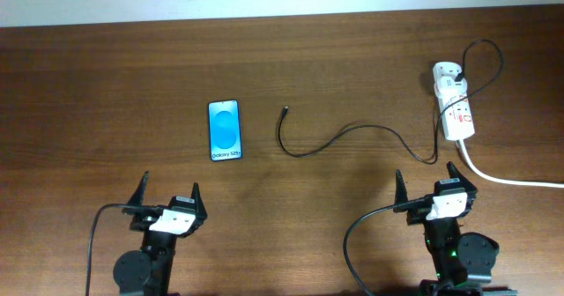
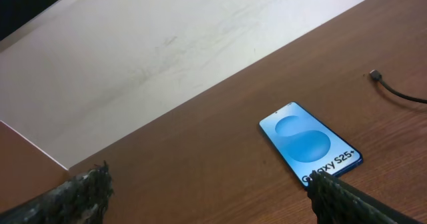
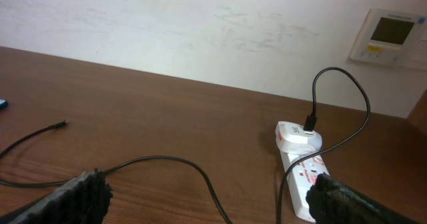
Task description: Plug charger to phone and switch on socket
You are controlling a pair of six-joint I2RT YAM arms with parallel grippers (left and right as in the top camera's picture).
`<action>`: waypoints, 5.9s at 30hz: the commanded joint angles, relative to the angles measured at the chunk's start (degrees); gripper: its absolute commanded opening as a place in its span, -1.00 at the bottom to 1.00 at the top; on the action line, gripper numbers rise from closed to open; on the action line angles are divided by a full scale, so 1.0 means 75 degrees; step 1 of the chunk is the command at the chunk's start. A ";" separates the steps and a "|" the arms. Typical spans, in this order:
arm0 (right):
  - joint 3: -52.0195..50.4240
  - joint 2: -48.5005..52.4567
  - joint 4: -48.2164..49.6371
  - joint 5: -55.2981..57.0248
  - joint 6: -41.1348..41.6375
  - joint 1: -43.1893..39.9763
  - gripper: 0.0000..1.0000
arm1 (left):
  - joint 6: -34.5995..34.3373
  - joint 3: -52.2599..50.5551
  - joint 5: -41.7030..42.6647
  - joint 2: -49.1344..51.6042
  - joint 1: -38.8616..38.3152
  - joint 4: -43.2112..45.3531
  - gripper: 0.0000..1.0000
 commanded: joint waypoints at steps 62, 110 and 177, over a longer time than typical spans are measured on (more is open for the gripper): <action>-0.0041 -0.0038 -0.0055 0.0064 0.0093 0.0055 0.97 | -0.0105 -0.0015 -0.0076 -0.0058 0.0032 -0.0038 0.98; -0.0041 -0.0038 -0.0055 0.0064 0.0093 0.0055 0.97 | -0.2253 0.2518 0.0184 0.1300 0.0032 0.0970 0.98; -0.0041 -0.0038 -0.0055 0.0064 0.0093 0.0055 0.97 | -0.6420 1.3959 -0.0988 1.7774 -0.2069 -0.7711 1.00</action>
